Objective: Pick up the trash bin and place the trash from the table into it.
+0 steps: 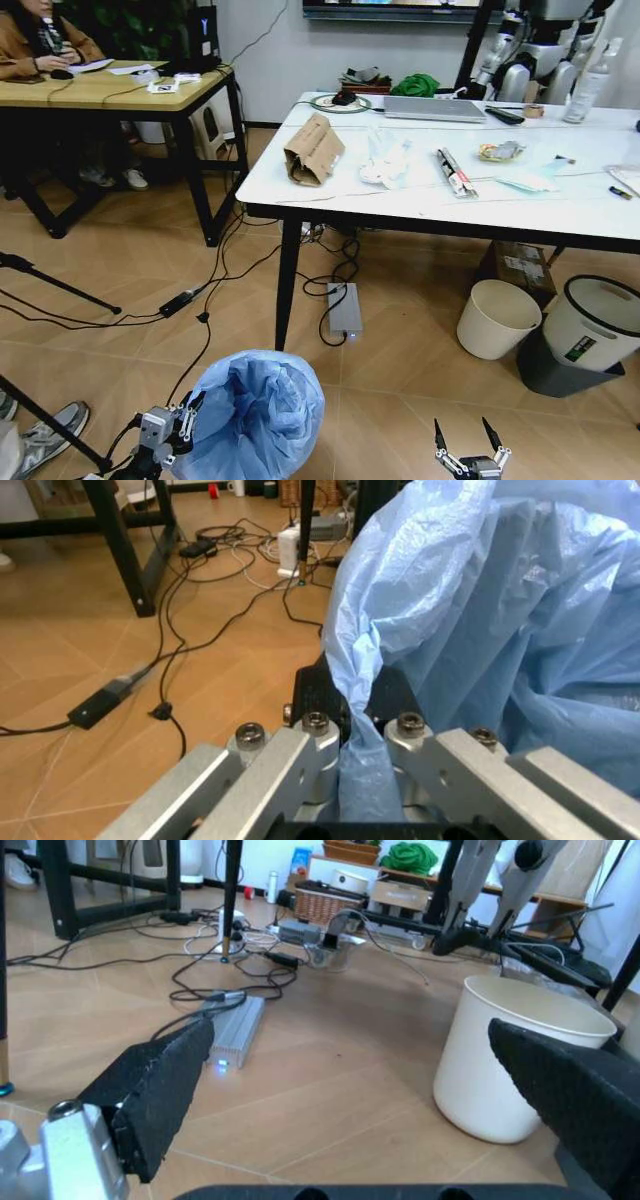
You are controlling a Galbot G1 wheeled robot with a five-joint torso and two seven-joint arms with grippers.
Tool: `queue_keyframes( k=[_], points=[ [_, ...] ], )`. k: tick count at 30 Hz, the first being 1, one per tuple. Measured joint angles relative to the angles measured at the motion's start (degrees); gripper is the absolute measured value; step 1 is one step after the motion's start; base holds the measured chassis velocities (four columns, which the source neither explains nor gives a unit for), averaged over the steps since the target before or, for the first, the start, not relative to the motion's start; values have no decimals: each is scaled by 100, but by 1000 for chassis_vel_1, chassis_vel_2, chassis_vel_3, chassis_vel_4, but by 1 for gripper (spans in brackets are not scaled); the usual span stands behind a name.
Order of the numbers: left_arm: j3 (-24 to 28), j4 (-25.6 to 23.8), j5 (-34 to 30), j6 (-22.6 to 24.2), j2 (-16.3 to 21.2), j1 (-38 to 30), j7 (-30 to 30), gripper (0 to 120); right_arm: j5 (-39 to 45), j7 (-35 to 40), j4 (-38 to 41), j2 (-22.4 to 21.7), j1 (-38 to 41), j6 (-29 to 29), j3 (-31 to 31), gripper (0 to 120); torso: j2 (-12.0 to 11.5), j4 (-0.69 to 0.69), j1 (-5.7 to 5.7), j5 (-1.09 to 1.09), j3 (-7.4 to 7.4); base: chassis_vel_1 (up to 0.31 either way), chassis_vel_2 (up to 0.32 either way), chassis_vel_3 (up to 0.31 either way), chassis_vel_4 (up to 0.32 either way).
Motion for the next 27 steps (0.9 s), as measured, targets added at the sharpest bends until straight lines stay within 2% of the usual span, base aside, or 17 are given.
queue_keyframes(
  k=[12, 27],
  points=[
    [-97, 146, 72, -65, -14, -23, 71, 0, -4, 2, -18, 0, 3, 7, -11, 100, 187, 1, 67, 0, 116, 0, 0, 0, 0],
    [-128, 184, 189, -154, -45, -76, 233, 0, -3, 4, -32, 0, 12, 14, -9, 100, 217, 0, 83, 0, 129, 0, 0, 0, 0]
  ],
)
